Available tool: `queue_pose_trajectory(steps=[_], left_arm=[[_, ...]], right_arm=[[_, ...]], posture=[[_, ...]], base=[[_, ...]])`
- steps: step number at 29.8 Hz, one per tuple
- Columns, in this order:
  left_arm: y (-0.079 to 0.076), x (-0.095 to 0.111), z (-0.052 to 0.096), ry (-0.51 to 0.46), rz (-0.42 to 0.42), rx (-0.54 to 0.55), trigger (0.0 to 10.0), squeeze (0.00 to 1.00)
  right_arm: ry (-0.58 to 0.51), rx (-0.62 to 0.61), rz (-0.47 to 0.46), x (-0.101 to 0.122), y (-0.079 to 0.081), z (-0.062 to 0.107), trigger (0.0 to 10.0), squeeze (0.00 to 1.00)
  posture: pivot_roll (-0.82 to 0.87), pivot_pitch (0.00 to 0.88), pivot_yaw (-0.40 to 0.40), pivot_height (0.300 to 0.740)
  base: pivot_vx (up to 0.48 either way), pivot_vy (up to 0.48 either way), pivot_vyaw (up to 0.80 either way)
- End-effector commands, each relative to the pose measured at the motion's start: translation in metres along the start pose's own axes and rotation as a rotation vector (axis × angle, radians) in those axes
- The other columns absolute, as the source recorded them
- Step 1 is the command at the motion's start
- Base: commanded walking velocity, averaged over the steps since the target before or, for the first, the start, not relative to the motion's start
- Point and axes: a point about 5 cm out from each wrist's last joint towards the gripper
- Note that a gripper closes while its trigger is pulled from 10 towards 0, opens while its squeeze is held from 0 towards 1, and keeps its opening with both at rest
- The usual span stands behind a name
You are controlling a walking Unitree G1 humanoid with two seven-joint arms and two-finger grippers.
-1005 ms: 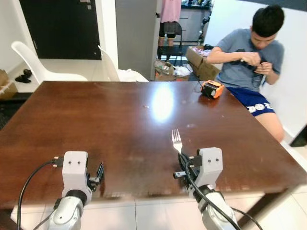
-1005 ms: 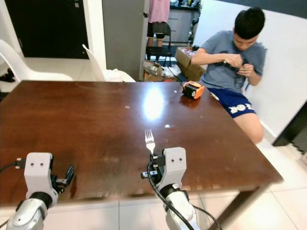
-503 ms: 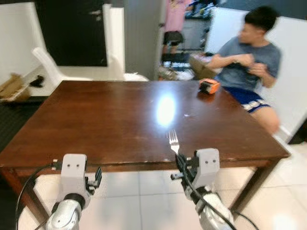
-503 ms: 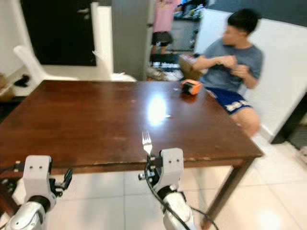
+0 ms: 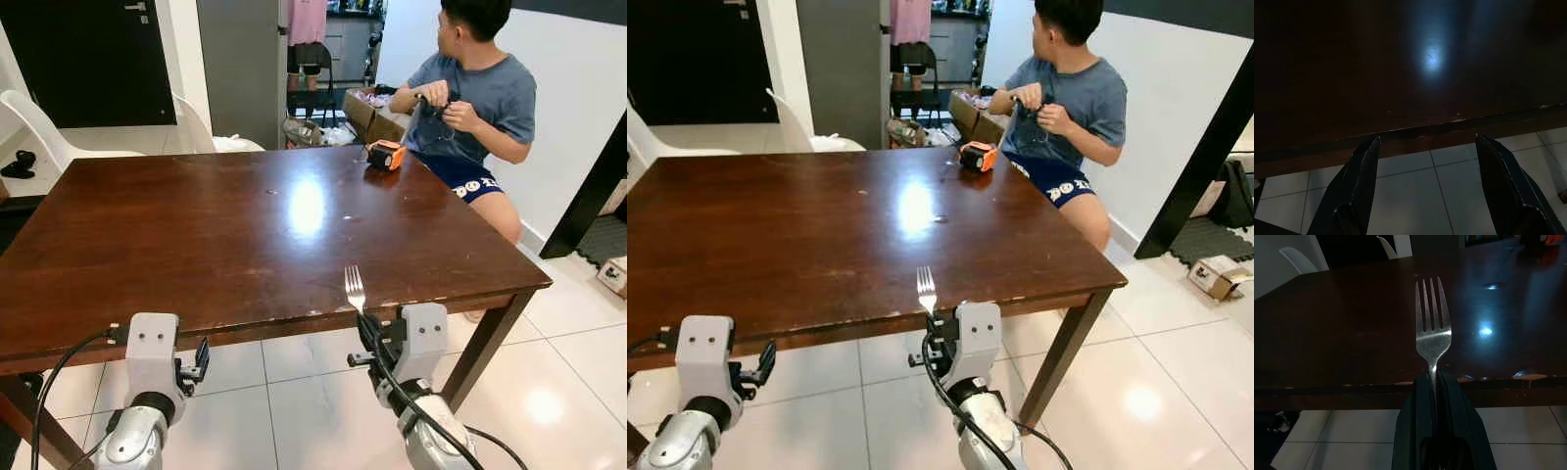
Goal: Setting the table
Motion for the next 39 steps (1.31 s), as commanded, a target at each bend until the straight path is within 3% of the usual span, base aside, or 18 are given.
queue_pose_trajectory(steps=[1,8,19,26,39], left_arm=[[0.0015,-0.0053,0.0018,0.022,-0.003,0.010,10.0,0.00],[0.0018,-0.0060,0.0019,0.025,-0.003,0.014,10.0,0.00],[0.0037,-0.0079,0.0022,0.032,-0.004,0.023,10.0,0.00],[0.0044,-0.0087,0.0016,0.036,-0.007,0.026,10.0,0.00],[0.0055,-0.0107,0.0017,0.044,-0.010,0.032,10.0,0.00]], right_arm=[[0.001,-0.004,-0.010,-0.0008,-0.0001,0.0013,10.0,0.00],[0.019,0.011,0.017,-0.0024,0.0009,0.0005,10.0,0.00],[0.007,0.012,-0.017,-0.0011,0.0006,-0.0002,10.0,0.00],[-0.021,0.009,-0.139,0.0035,-0.0005,-0.0004,10.0,0.00],[-0.039,0.063,-0.187,0.0063,0.0061,0.0007,10.0,0.00]], posture=[[0.04,0.131,0.038,0.740],[0.04,0.132,0.036,0.740],[0.04,0.134,0.038,0.740],[0.04,0.134,0.040,0.740],[0.04,0.132,0.042,0.740]], base=[[0.000,0.000,0.00],[0.000,0.000,0.00],[0.000,0.000,0.78],[0.000,0.000,0.76],[0.000,0.000,0.75]])
Point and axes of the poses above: a point about 5 cm out from each wrist's last joint towards the gripper, its own z axis pointing back from the gripper into the wrist, its own x axis along the axis of the wrist's last joint, y = z × x, and after that the axes turned 12 degrees about z, right-handed
